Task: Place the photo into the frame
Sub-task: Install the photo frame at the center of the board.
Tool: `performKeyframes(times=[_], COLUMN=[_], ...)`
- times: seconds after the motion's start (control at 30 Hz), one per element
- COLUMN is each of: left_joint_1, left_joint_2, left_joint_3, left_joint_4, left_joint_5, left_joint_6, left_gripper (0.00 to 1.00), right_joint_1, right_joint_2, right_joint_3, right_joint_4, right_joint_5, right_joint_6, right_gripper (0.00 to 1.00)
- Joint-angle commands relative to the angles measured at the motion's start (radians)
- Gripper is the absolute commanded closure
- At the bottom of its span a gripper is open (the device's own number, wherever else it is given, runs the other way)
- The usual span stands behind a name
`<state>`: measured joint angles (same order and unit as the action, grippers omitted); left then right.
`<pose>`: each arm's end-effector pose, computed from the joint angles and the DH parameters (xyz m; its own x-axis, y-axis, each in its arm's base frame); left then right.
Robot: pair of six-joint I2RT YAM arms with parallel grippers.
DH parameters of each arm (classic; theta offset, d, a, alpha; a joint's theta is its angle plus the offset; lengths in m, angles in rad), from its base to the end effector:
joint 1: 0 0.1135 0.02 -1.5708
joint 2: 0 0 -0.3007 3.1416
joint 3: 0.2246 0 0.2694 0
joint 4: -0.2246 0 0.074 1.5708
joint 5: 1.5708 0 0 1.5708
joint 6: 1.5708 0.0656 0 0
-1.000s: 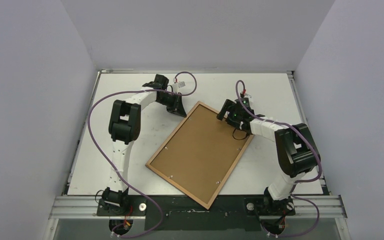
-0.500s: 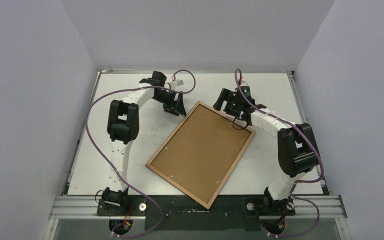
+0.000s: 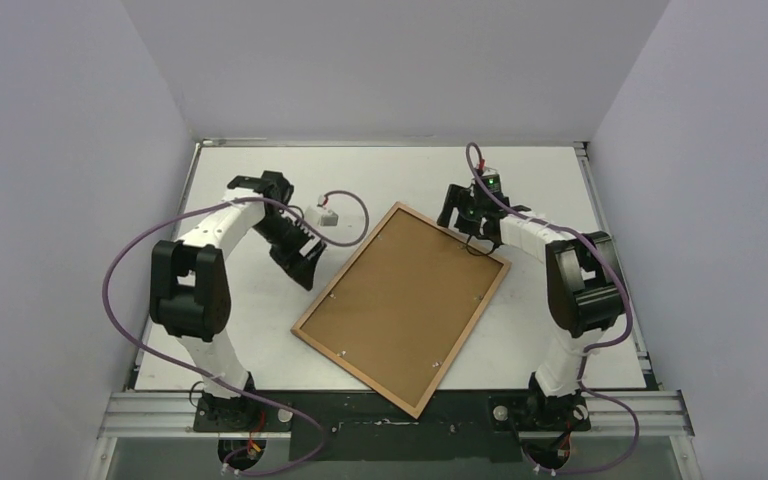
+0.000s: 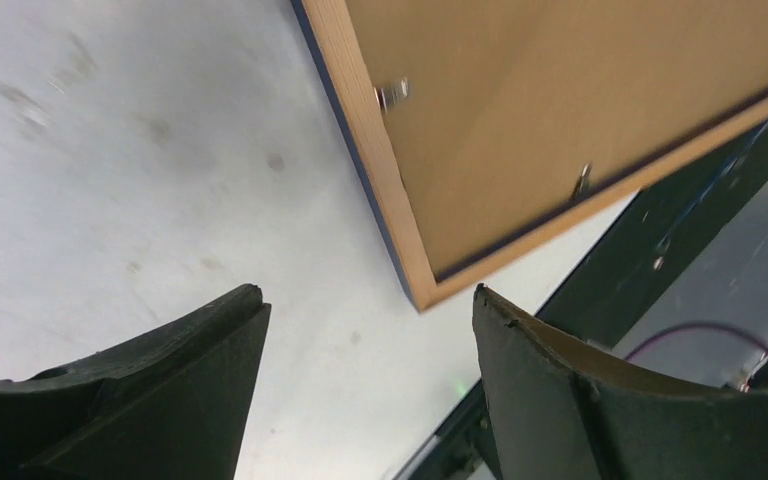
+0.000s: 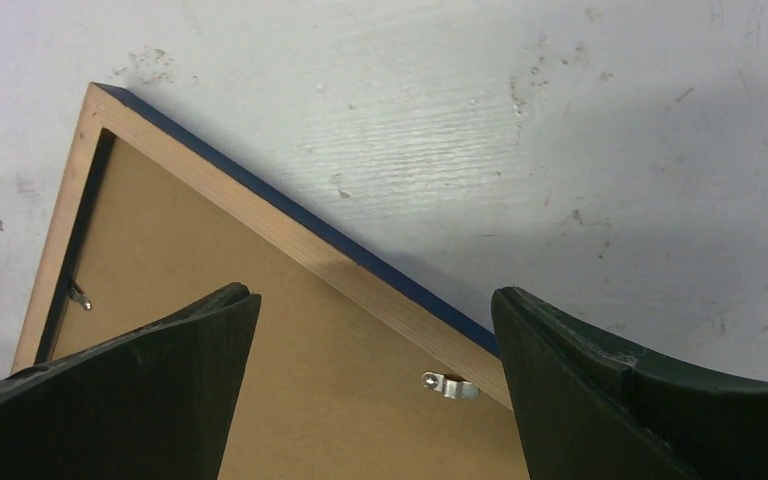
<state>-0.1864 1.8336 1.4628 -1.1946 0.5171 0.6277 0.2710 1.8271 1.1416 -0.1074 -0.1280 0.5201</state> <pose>0.3530 -0.0996 0.2336 -0.6992 0.6514 -0.2947 0.7096 0.5821 -0.3970 0.4170 0.1245 0.1855 -0.7705 0.2975 -0.5638 0.0358 0.9032 0.4277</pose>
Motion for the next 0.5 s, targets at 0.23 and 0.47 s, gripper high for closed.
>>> performKeyframes(times=[0.23, 0.47], left_joint_1=[-0.052, -0.047], left_joint_2=[-0.188, -0.165], left_joint_3=[-0.325, -0.297], left_joint_4=[0.152, 0.144], left_joint_5=[-0.234, -0.149], left_joint_6=[0.169, 0.173], left_gripper=[0.27, 0.3], right_joint_1=[-0.077, 0.018], right_joint_2=[-0.075, -0.363], right_joint_3=[-0.074, -0.195], right_joint_4=[-0.019, -0.17], right_joint_5=[0.027, 0.235], right_joint_6=[0.064, 0.083], right_gripper=[0.1, 0.1])
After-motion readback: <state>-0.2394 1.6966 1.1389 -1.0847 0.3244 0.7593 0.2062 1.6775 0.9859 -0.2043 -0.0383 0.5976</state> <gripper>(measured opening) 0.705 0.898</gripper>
